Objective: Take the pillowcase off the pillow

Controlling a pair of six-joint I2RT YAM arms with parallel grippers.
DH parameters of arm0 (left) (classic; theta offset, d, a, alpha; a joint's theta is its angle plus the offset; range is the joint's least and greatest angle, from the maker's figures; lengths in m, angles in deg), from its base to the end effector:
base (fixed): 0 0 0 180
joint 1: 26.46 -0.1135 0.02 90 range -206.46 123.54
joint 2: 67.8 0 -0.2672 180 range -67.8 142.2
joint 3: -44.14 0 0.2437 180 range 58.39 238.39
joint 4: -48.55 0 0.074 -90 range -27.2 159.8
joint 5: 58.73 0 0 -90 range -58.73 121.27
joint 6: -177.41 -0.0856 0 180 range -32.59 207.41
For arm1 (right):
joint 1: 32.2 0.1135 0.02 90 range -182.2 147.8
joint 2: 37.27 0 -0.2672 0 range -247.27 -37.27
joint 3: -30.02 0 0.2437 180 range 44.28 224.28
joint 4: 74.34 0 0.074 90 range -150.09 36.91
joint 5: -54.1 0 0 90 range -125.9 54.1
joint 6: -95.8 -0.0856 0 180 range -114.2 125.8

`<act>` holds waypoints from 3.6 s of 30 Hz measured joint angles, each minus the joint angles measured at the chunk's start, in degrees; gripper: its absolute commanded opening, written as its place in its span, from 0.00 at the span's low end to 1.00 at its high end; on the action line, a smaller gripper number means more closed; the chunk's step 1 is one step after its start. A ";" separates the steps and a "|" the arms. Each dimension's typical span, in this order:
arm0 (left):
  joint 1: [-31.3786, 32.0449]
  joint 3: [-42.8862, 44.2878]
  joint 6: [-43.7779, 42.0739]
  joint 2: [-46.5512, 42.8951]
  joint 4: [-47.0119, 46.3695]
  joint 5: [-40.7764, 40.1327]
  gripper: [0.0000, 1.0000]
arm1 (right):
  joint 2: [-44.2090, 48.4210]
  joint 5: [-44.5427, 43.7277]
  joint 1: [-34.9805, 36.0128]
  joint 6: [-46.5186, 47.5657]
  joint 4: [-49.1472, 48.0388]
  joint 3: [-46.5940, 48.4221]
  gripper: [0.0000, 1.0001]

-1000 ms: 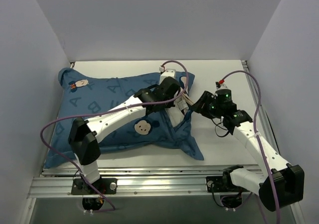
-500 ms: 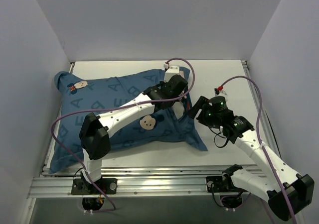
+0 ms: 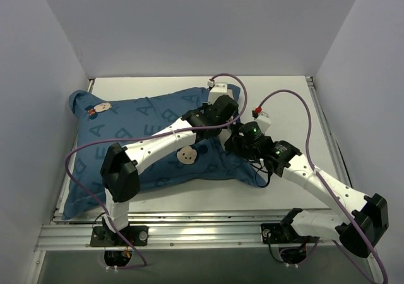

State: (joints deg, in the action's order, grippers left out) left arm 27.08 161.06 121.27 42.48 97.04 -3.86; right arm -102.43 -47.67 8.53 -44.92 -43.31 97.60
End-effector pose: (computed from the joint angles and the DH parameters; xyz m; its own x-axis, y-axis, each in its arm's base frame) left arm 0.3141 -0.3423 0.2962 -0.5538 -0.0173 -0.8325 0.1138 0.9888 -0.0962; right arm 0.2310 0.1758 0.2907 -0.6191 0.4669 -0.6314 -0.0376 0.7855 0.6177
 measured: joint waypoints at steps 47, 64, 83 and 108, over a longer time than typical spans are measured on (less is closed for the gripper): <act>-7.39 -1.49 -9.05 -23.17 16.13 31.10 0.02 | 9.31 32.65 -20.50 5.64 -22.53 -21.68 0.00; -1.49 -14.64 -7.80 -23.17 11.87 27.98 0.02 | 7.98 19.71 -14.32 24.50 -1.64 6.12 0.58; -0.98 -15.54 -6.88 -23.19 11.61 27.69 0.02 | -9.77 12.76 -4.33 28.63 -6.84 8.81 0.22; -0.44 -23.71 -5.46 -48.06 15.26 31.71 0.02 | -18.45 29.33 -27.15 20.59 -8.46 6.80 0.00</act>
State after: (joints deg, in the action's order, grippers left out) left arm 26.64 137.35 115.81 -5.58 112.30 27.85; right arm -120.88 -18.34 -18.61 -24.33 -51.77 104.39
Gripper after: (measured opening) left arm 0.060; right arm 0.007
